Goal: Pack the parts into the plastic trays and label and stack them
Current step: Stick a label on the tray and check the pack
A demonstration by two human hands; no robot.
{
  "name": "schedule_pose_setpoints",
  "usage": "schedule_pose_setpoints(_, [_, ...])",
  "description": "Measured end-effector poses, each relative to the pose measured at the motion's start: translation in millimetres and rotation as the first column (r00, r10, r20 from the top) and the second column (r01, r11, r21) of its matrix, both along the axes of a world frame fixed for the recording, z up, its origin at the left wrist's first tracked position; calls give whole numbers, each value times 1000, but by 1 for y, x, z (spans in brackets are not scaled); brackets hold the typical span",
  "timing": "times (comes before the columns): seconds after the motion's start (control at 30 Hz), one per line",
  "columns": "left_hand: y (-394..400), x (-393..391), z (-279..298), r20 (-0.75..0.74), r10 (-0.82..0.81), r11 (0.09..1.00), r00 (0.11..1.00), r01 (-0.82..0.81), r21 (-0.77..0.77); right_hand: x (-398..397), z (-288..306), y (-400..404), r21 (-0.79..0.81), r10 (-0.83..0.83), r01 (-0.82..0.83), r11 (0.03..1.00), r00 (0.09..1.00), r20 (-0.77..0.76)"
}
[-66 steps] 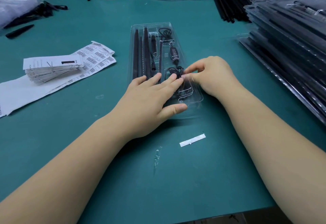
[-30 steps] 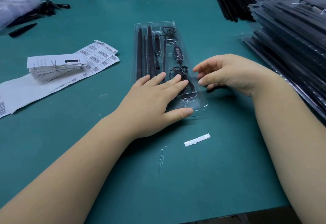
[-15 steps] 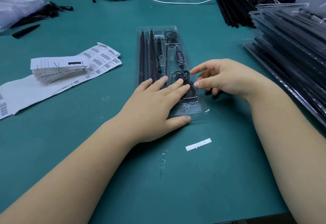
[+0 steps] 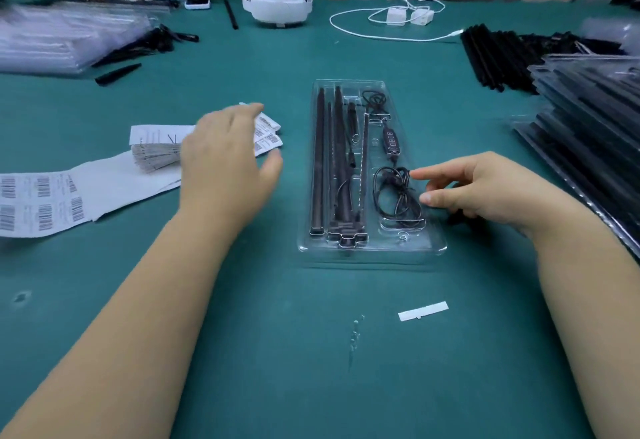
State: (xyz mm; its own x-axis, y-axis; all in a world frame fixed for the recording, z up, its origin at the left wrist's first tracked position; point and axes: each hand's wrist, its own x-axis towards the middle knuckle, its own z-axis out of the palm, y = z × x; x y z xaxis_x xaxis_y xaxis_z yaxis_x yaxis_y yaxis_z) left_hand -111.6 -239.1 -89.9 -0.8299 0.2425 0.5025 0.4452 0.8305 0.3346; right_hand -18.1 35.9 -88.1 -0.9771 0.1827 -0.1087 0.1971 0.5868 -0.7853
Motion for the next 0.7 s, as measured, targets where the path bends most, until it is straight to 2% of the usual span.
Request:
schedule_pose_setpoints(0.07, [-21,-15,1,36,217,975,975,-219,38,0,-1,2,-3,-4,4,1000,1000,8])
schedule_pose_setpoints(0.17, [-44,-28,-1,132,387,919,913,-394,28,2,-1,2,-17,-4,4,1000,1000,19])
schedule_pose_setpoints(0.27, [-54,-35,-3,202,431,902,879,-418,-103,3,-1,0,-22,-6,6,1000,1000,11])
schedule_pose_setpoints(0.33, [-54,-36,-8,198,430,893,881,-382,-238,3,0,-2,-21,-4,4,1000,1000,-5])
schedule_pose_setpoints(0.4, [-52,-39,-13,179,437,878,881,-375,-298,4,0,-3,-24,-2,2,1000,1000,-16])
schedule_pose_setpoints(0.57, [-47,-41,-19,137,495,867,858,-477,-144,3,-1,-2,-3,2,-2,1000,999,-32])
schedule_pose_setpoints(0.7, [-45,-36,-16,68,476,879,877,-473,-54,3,-2,-1,-7,4,-5,1000,999,-34])
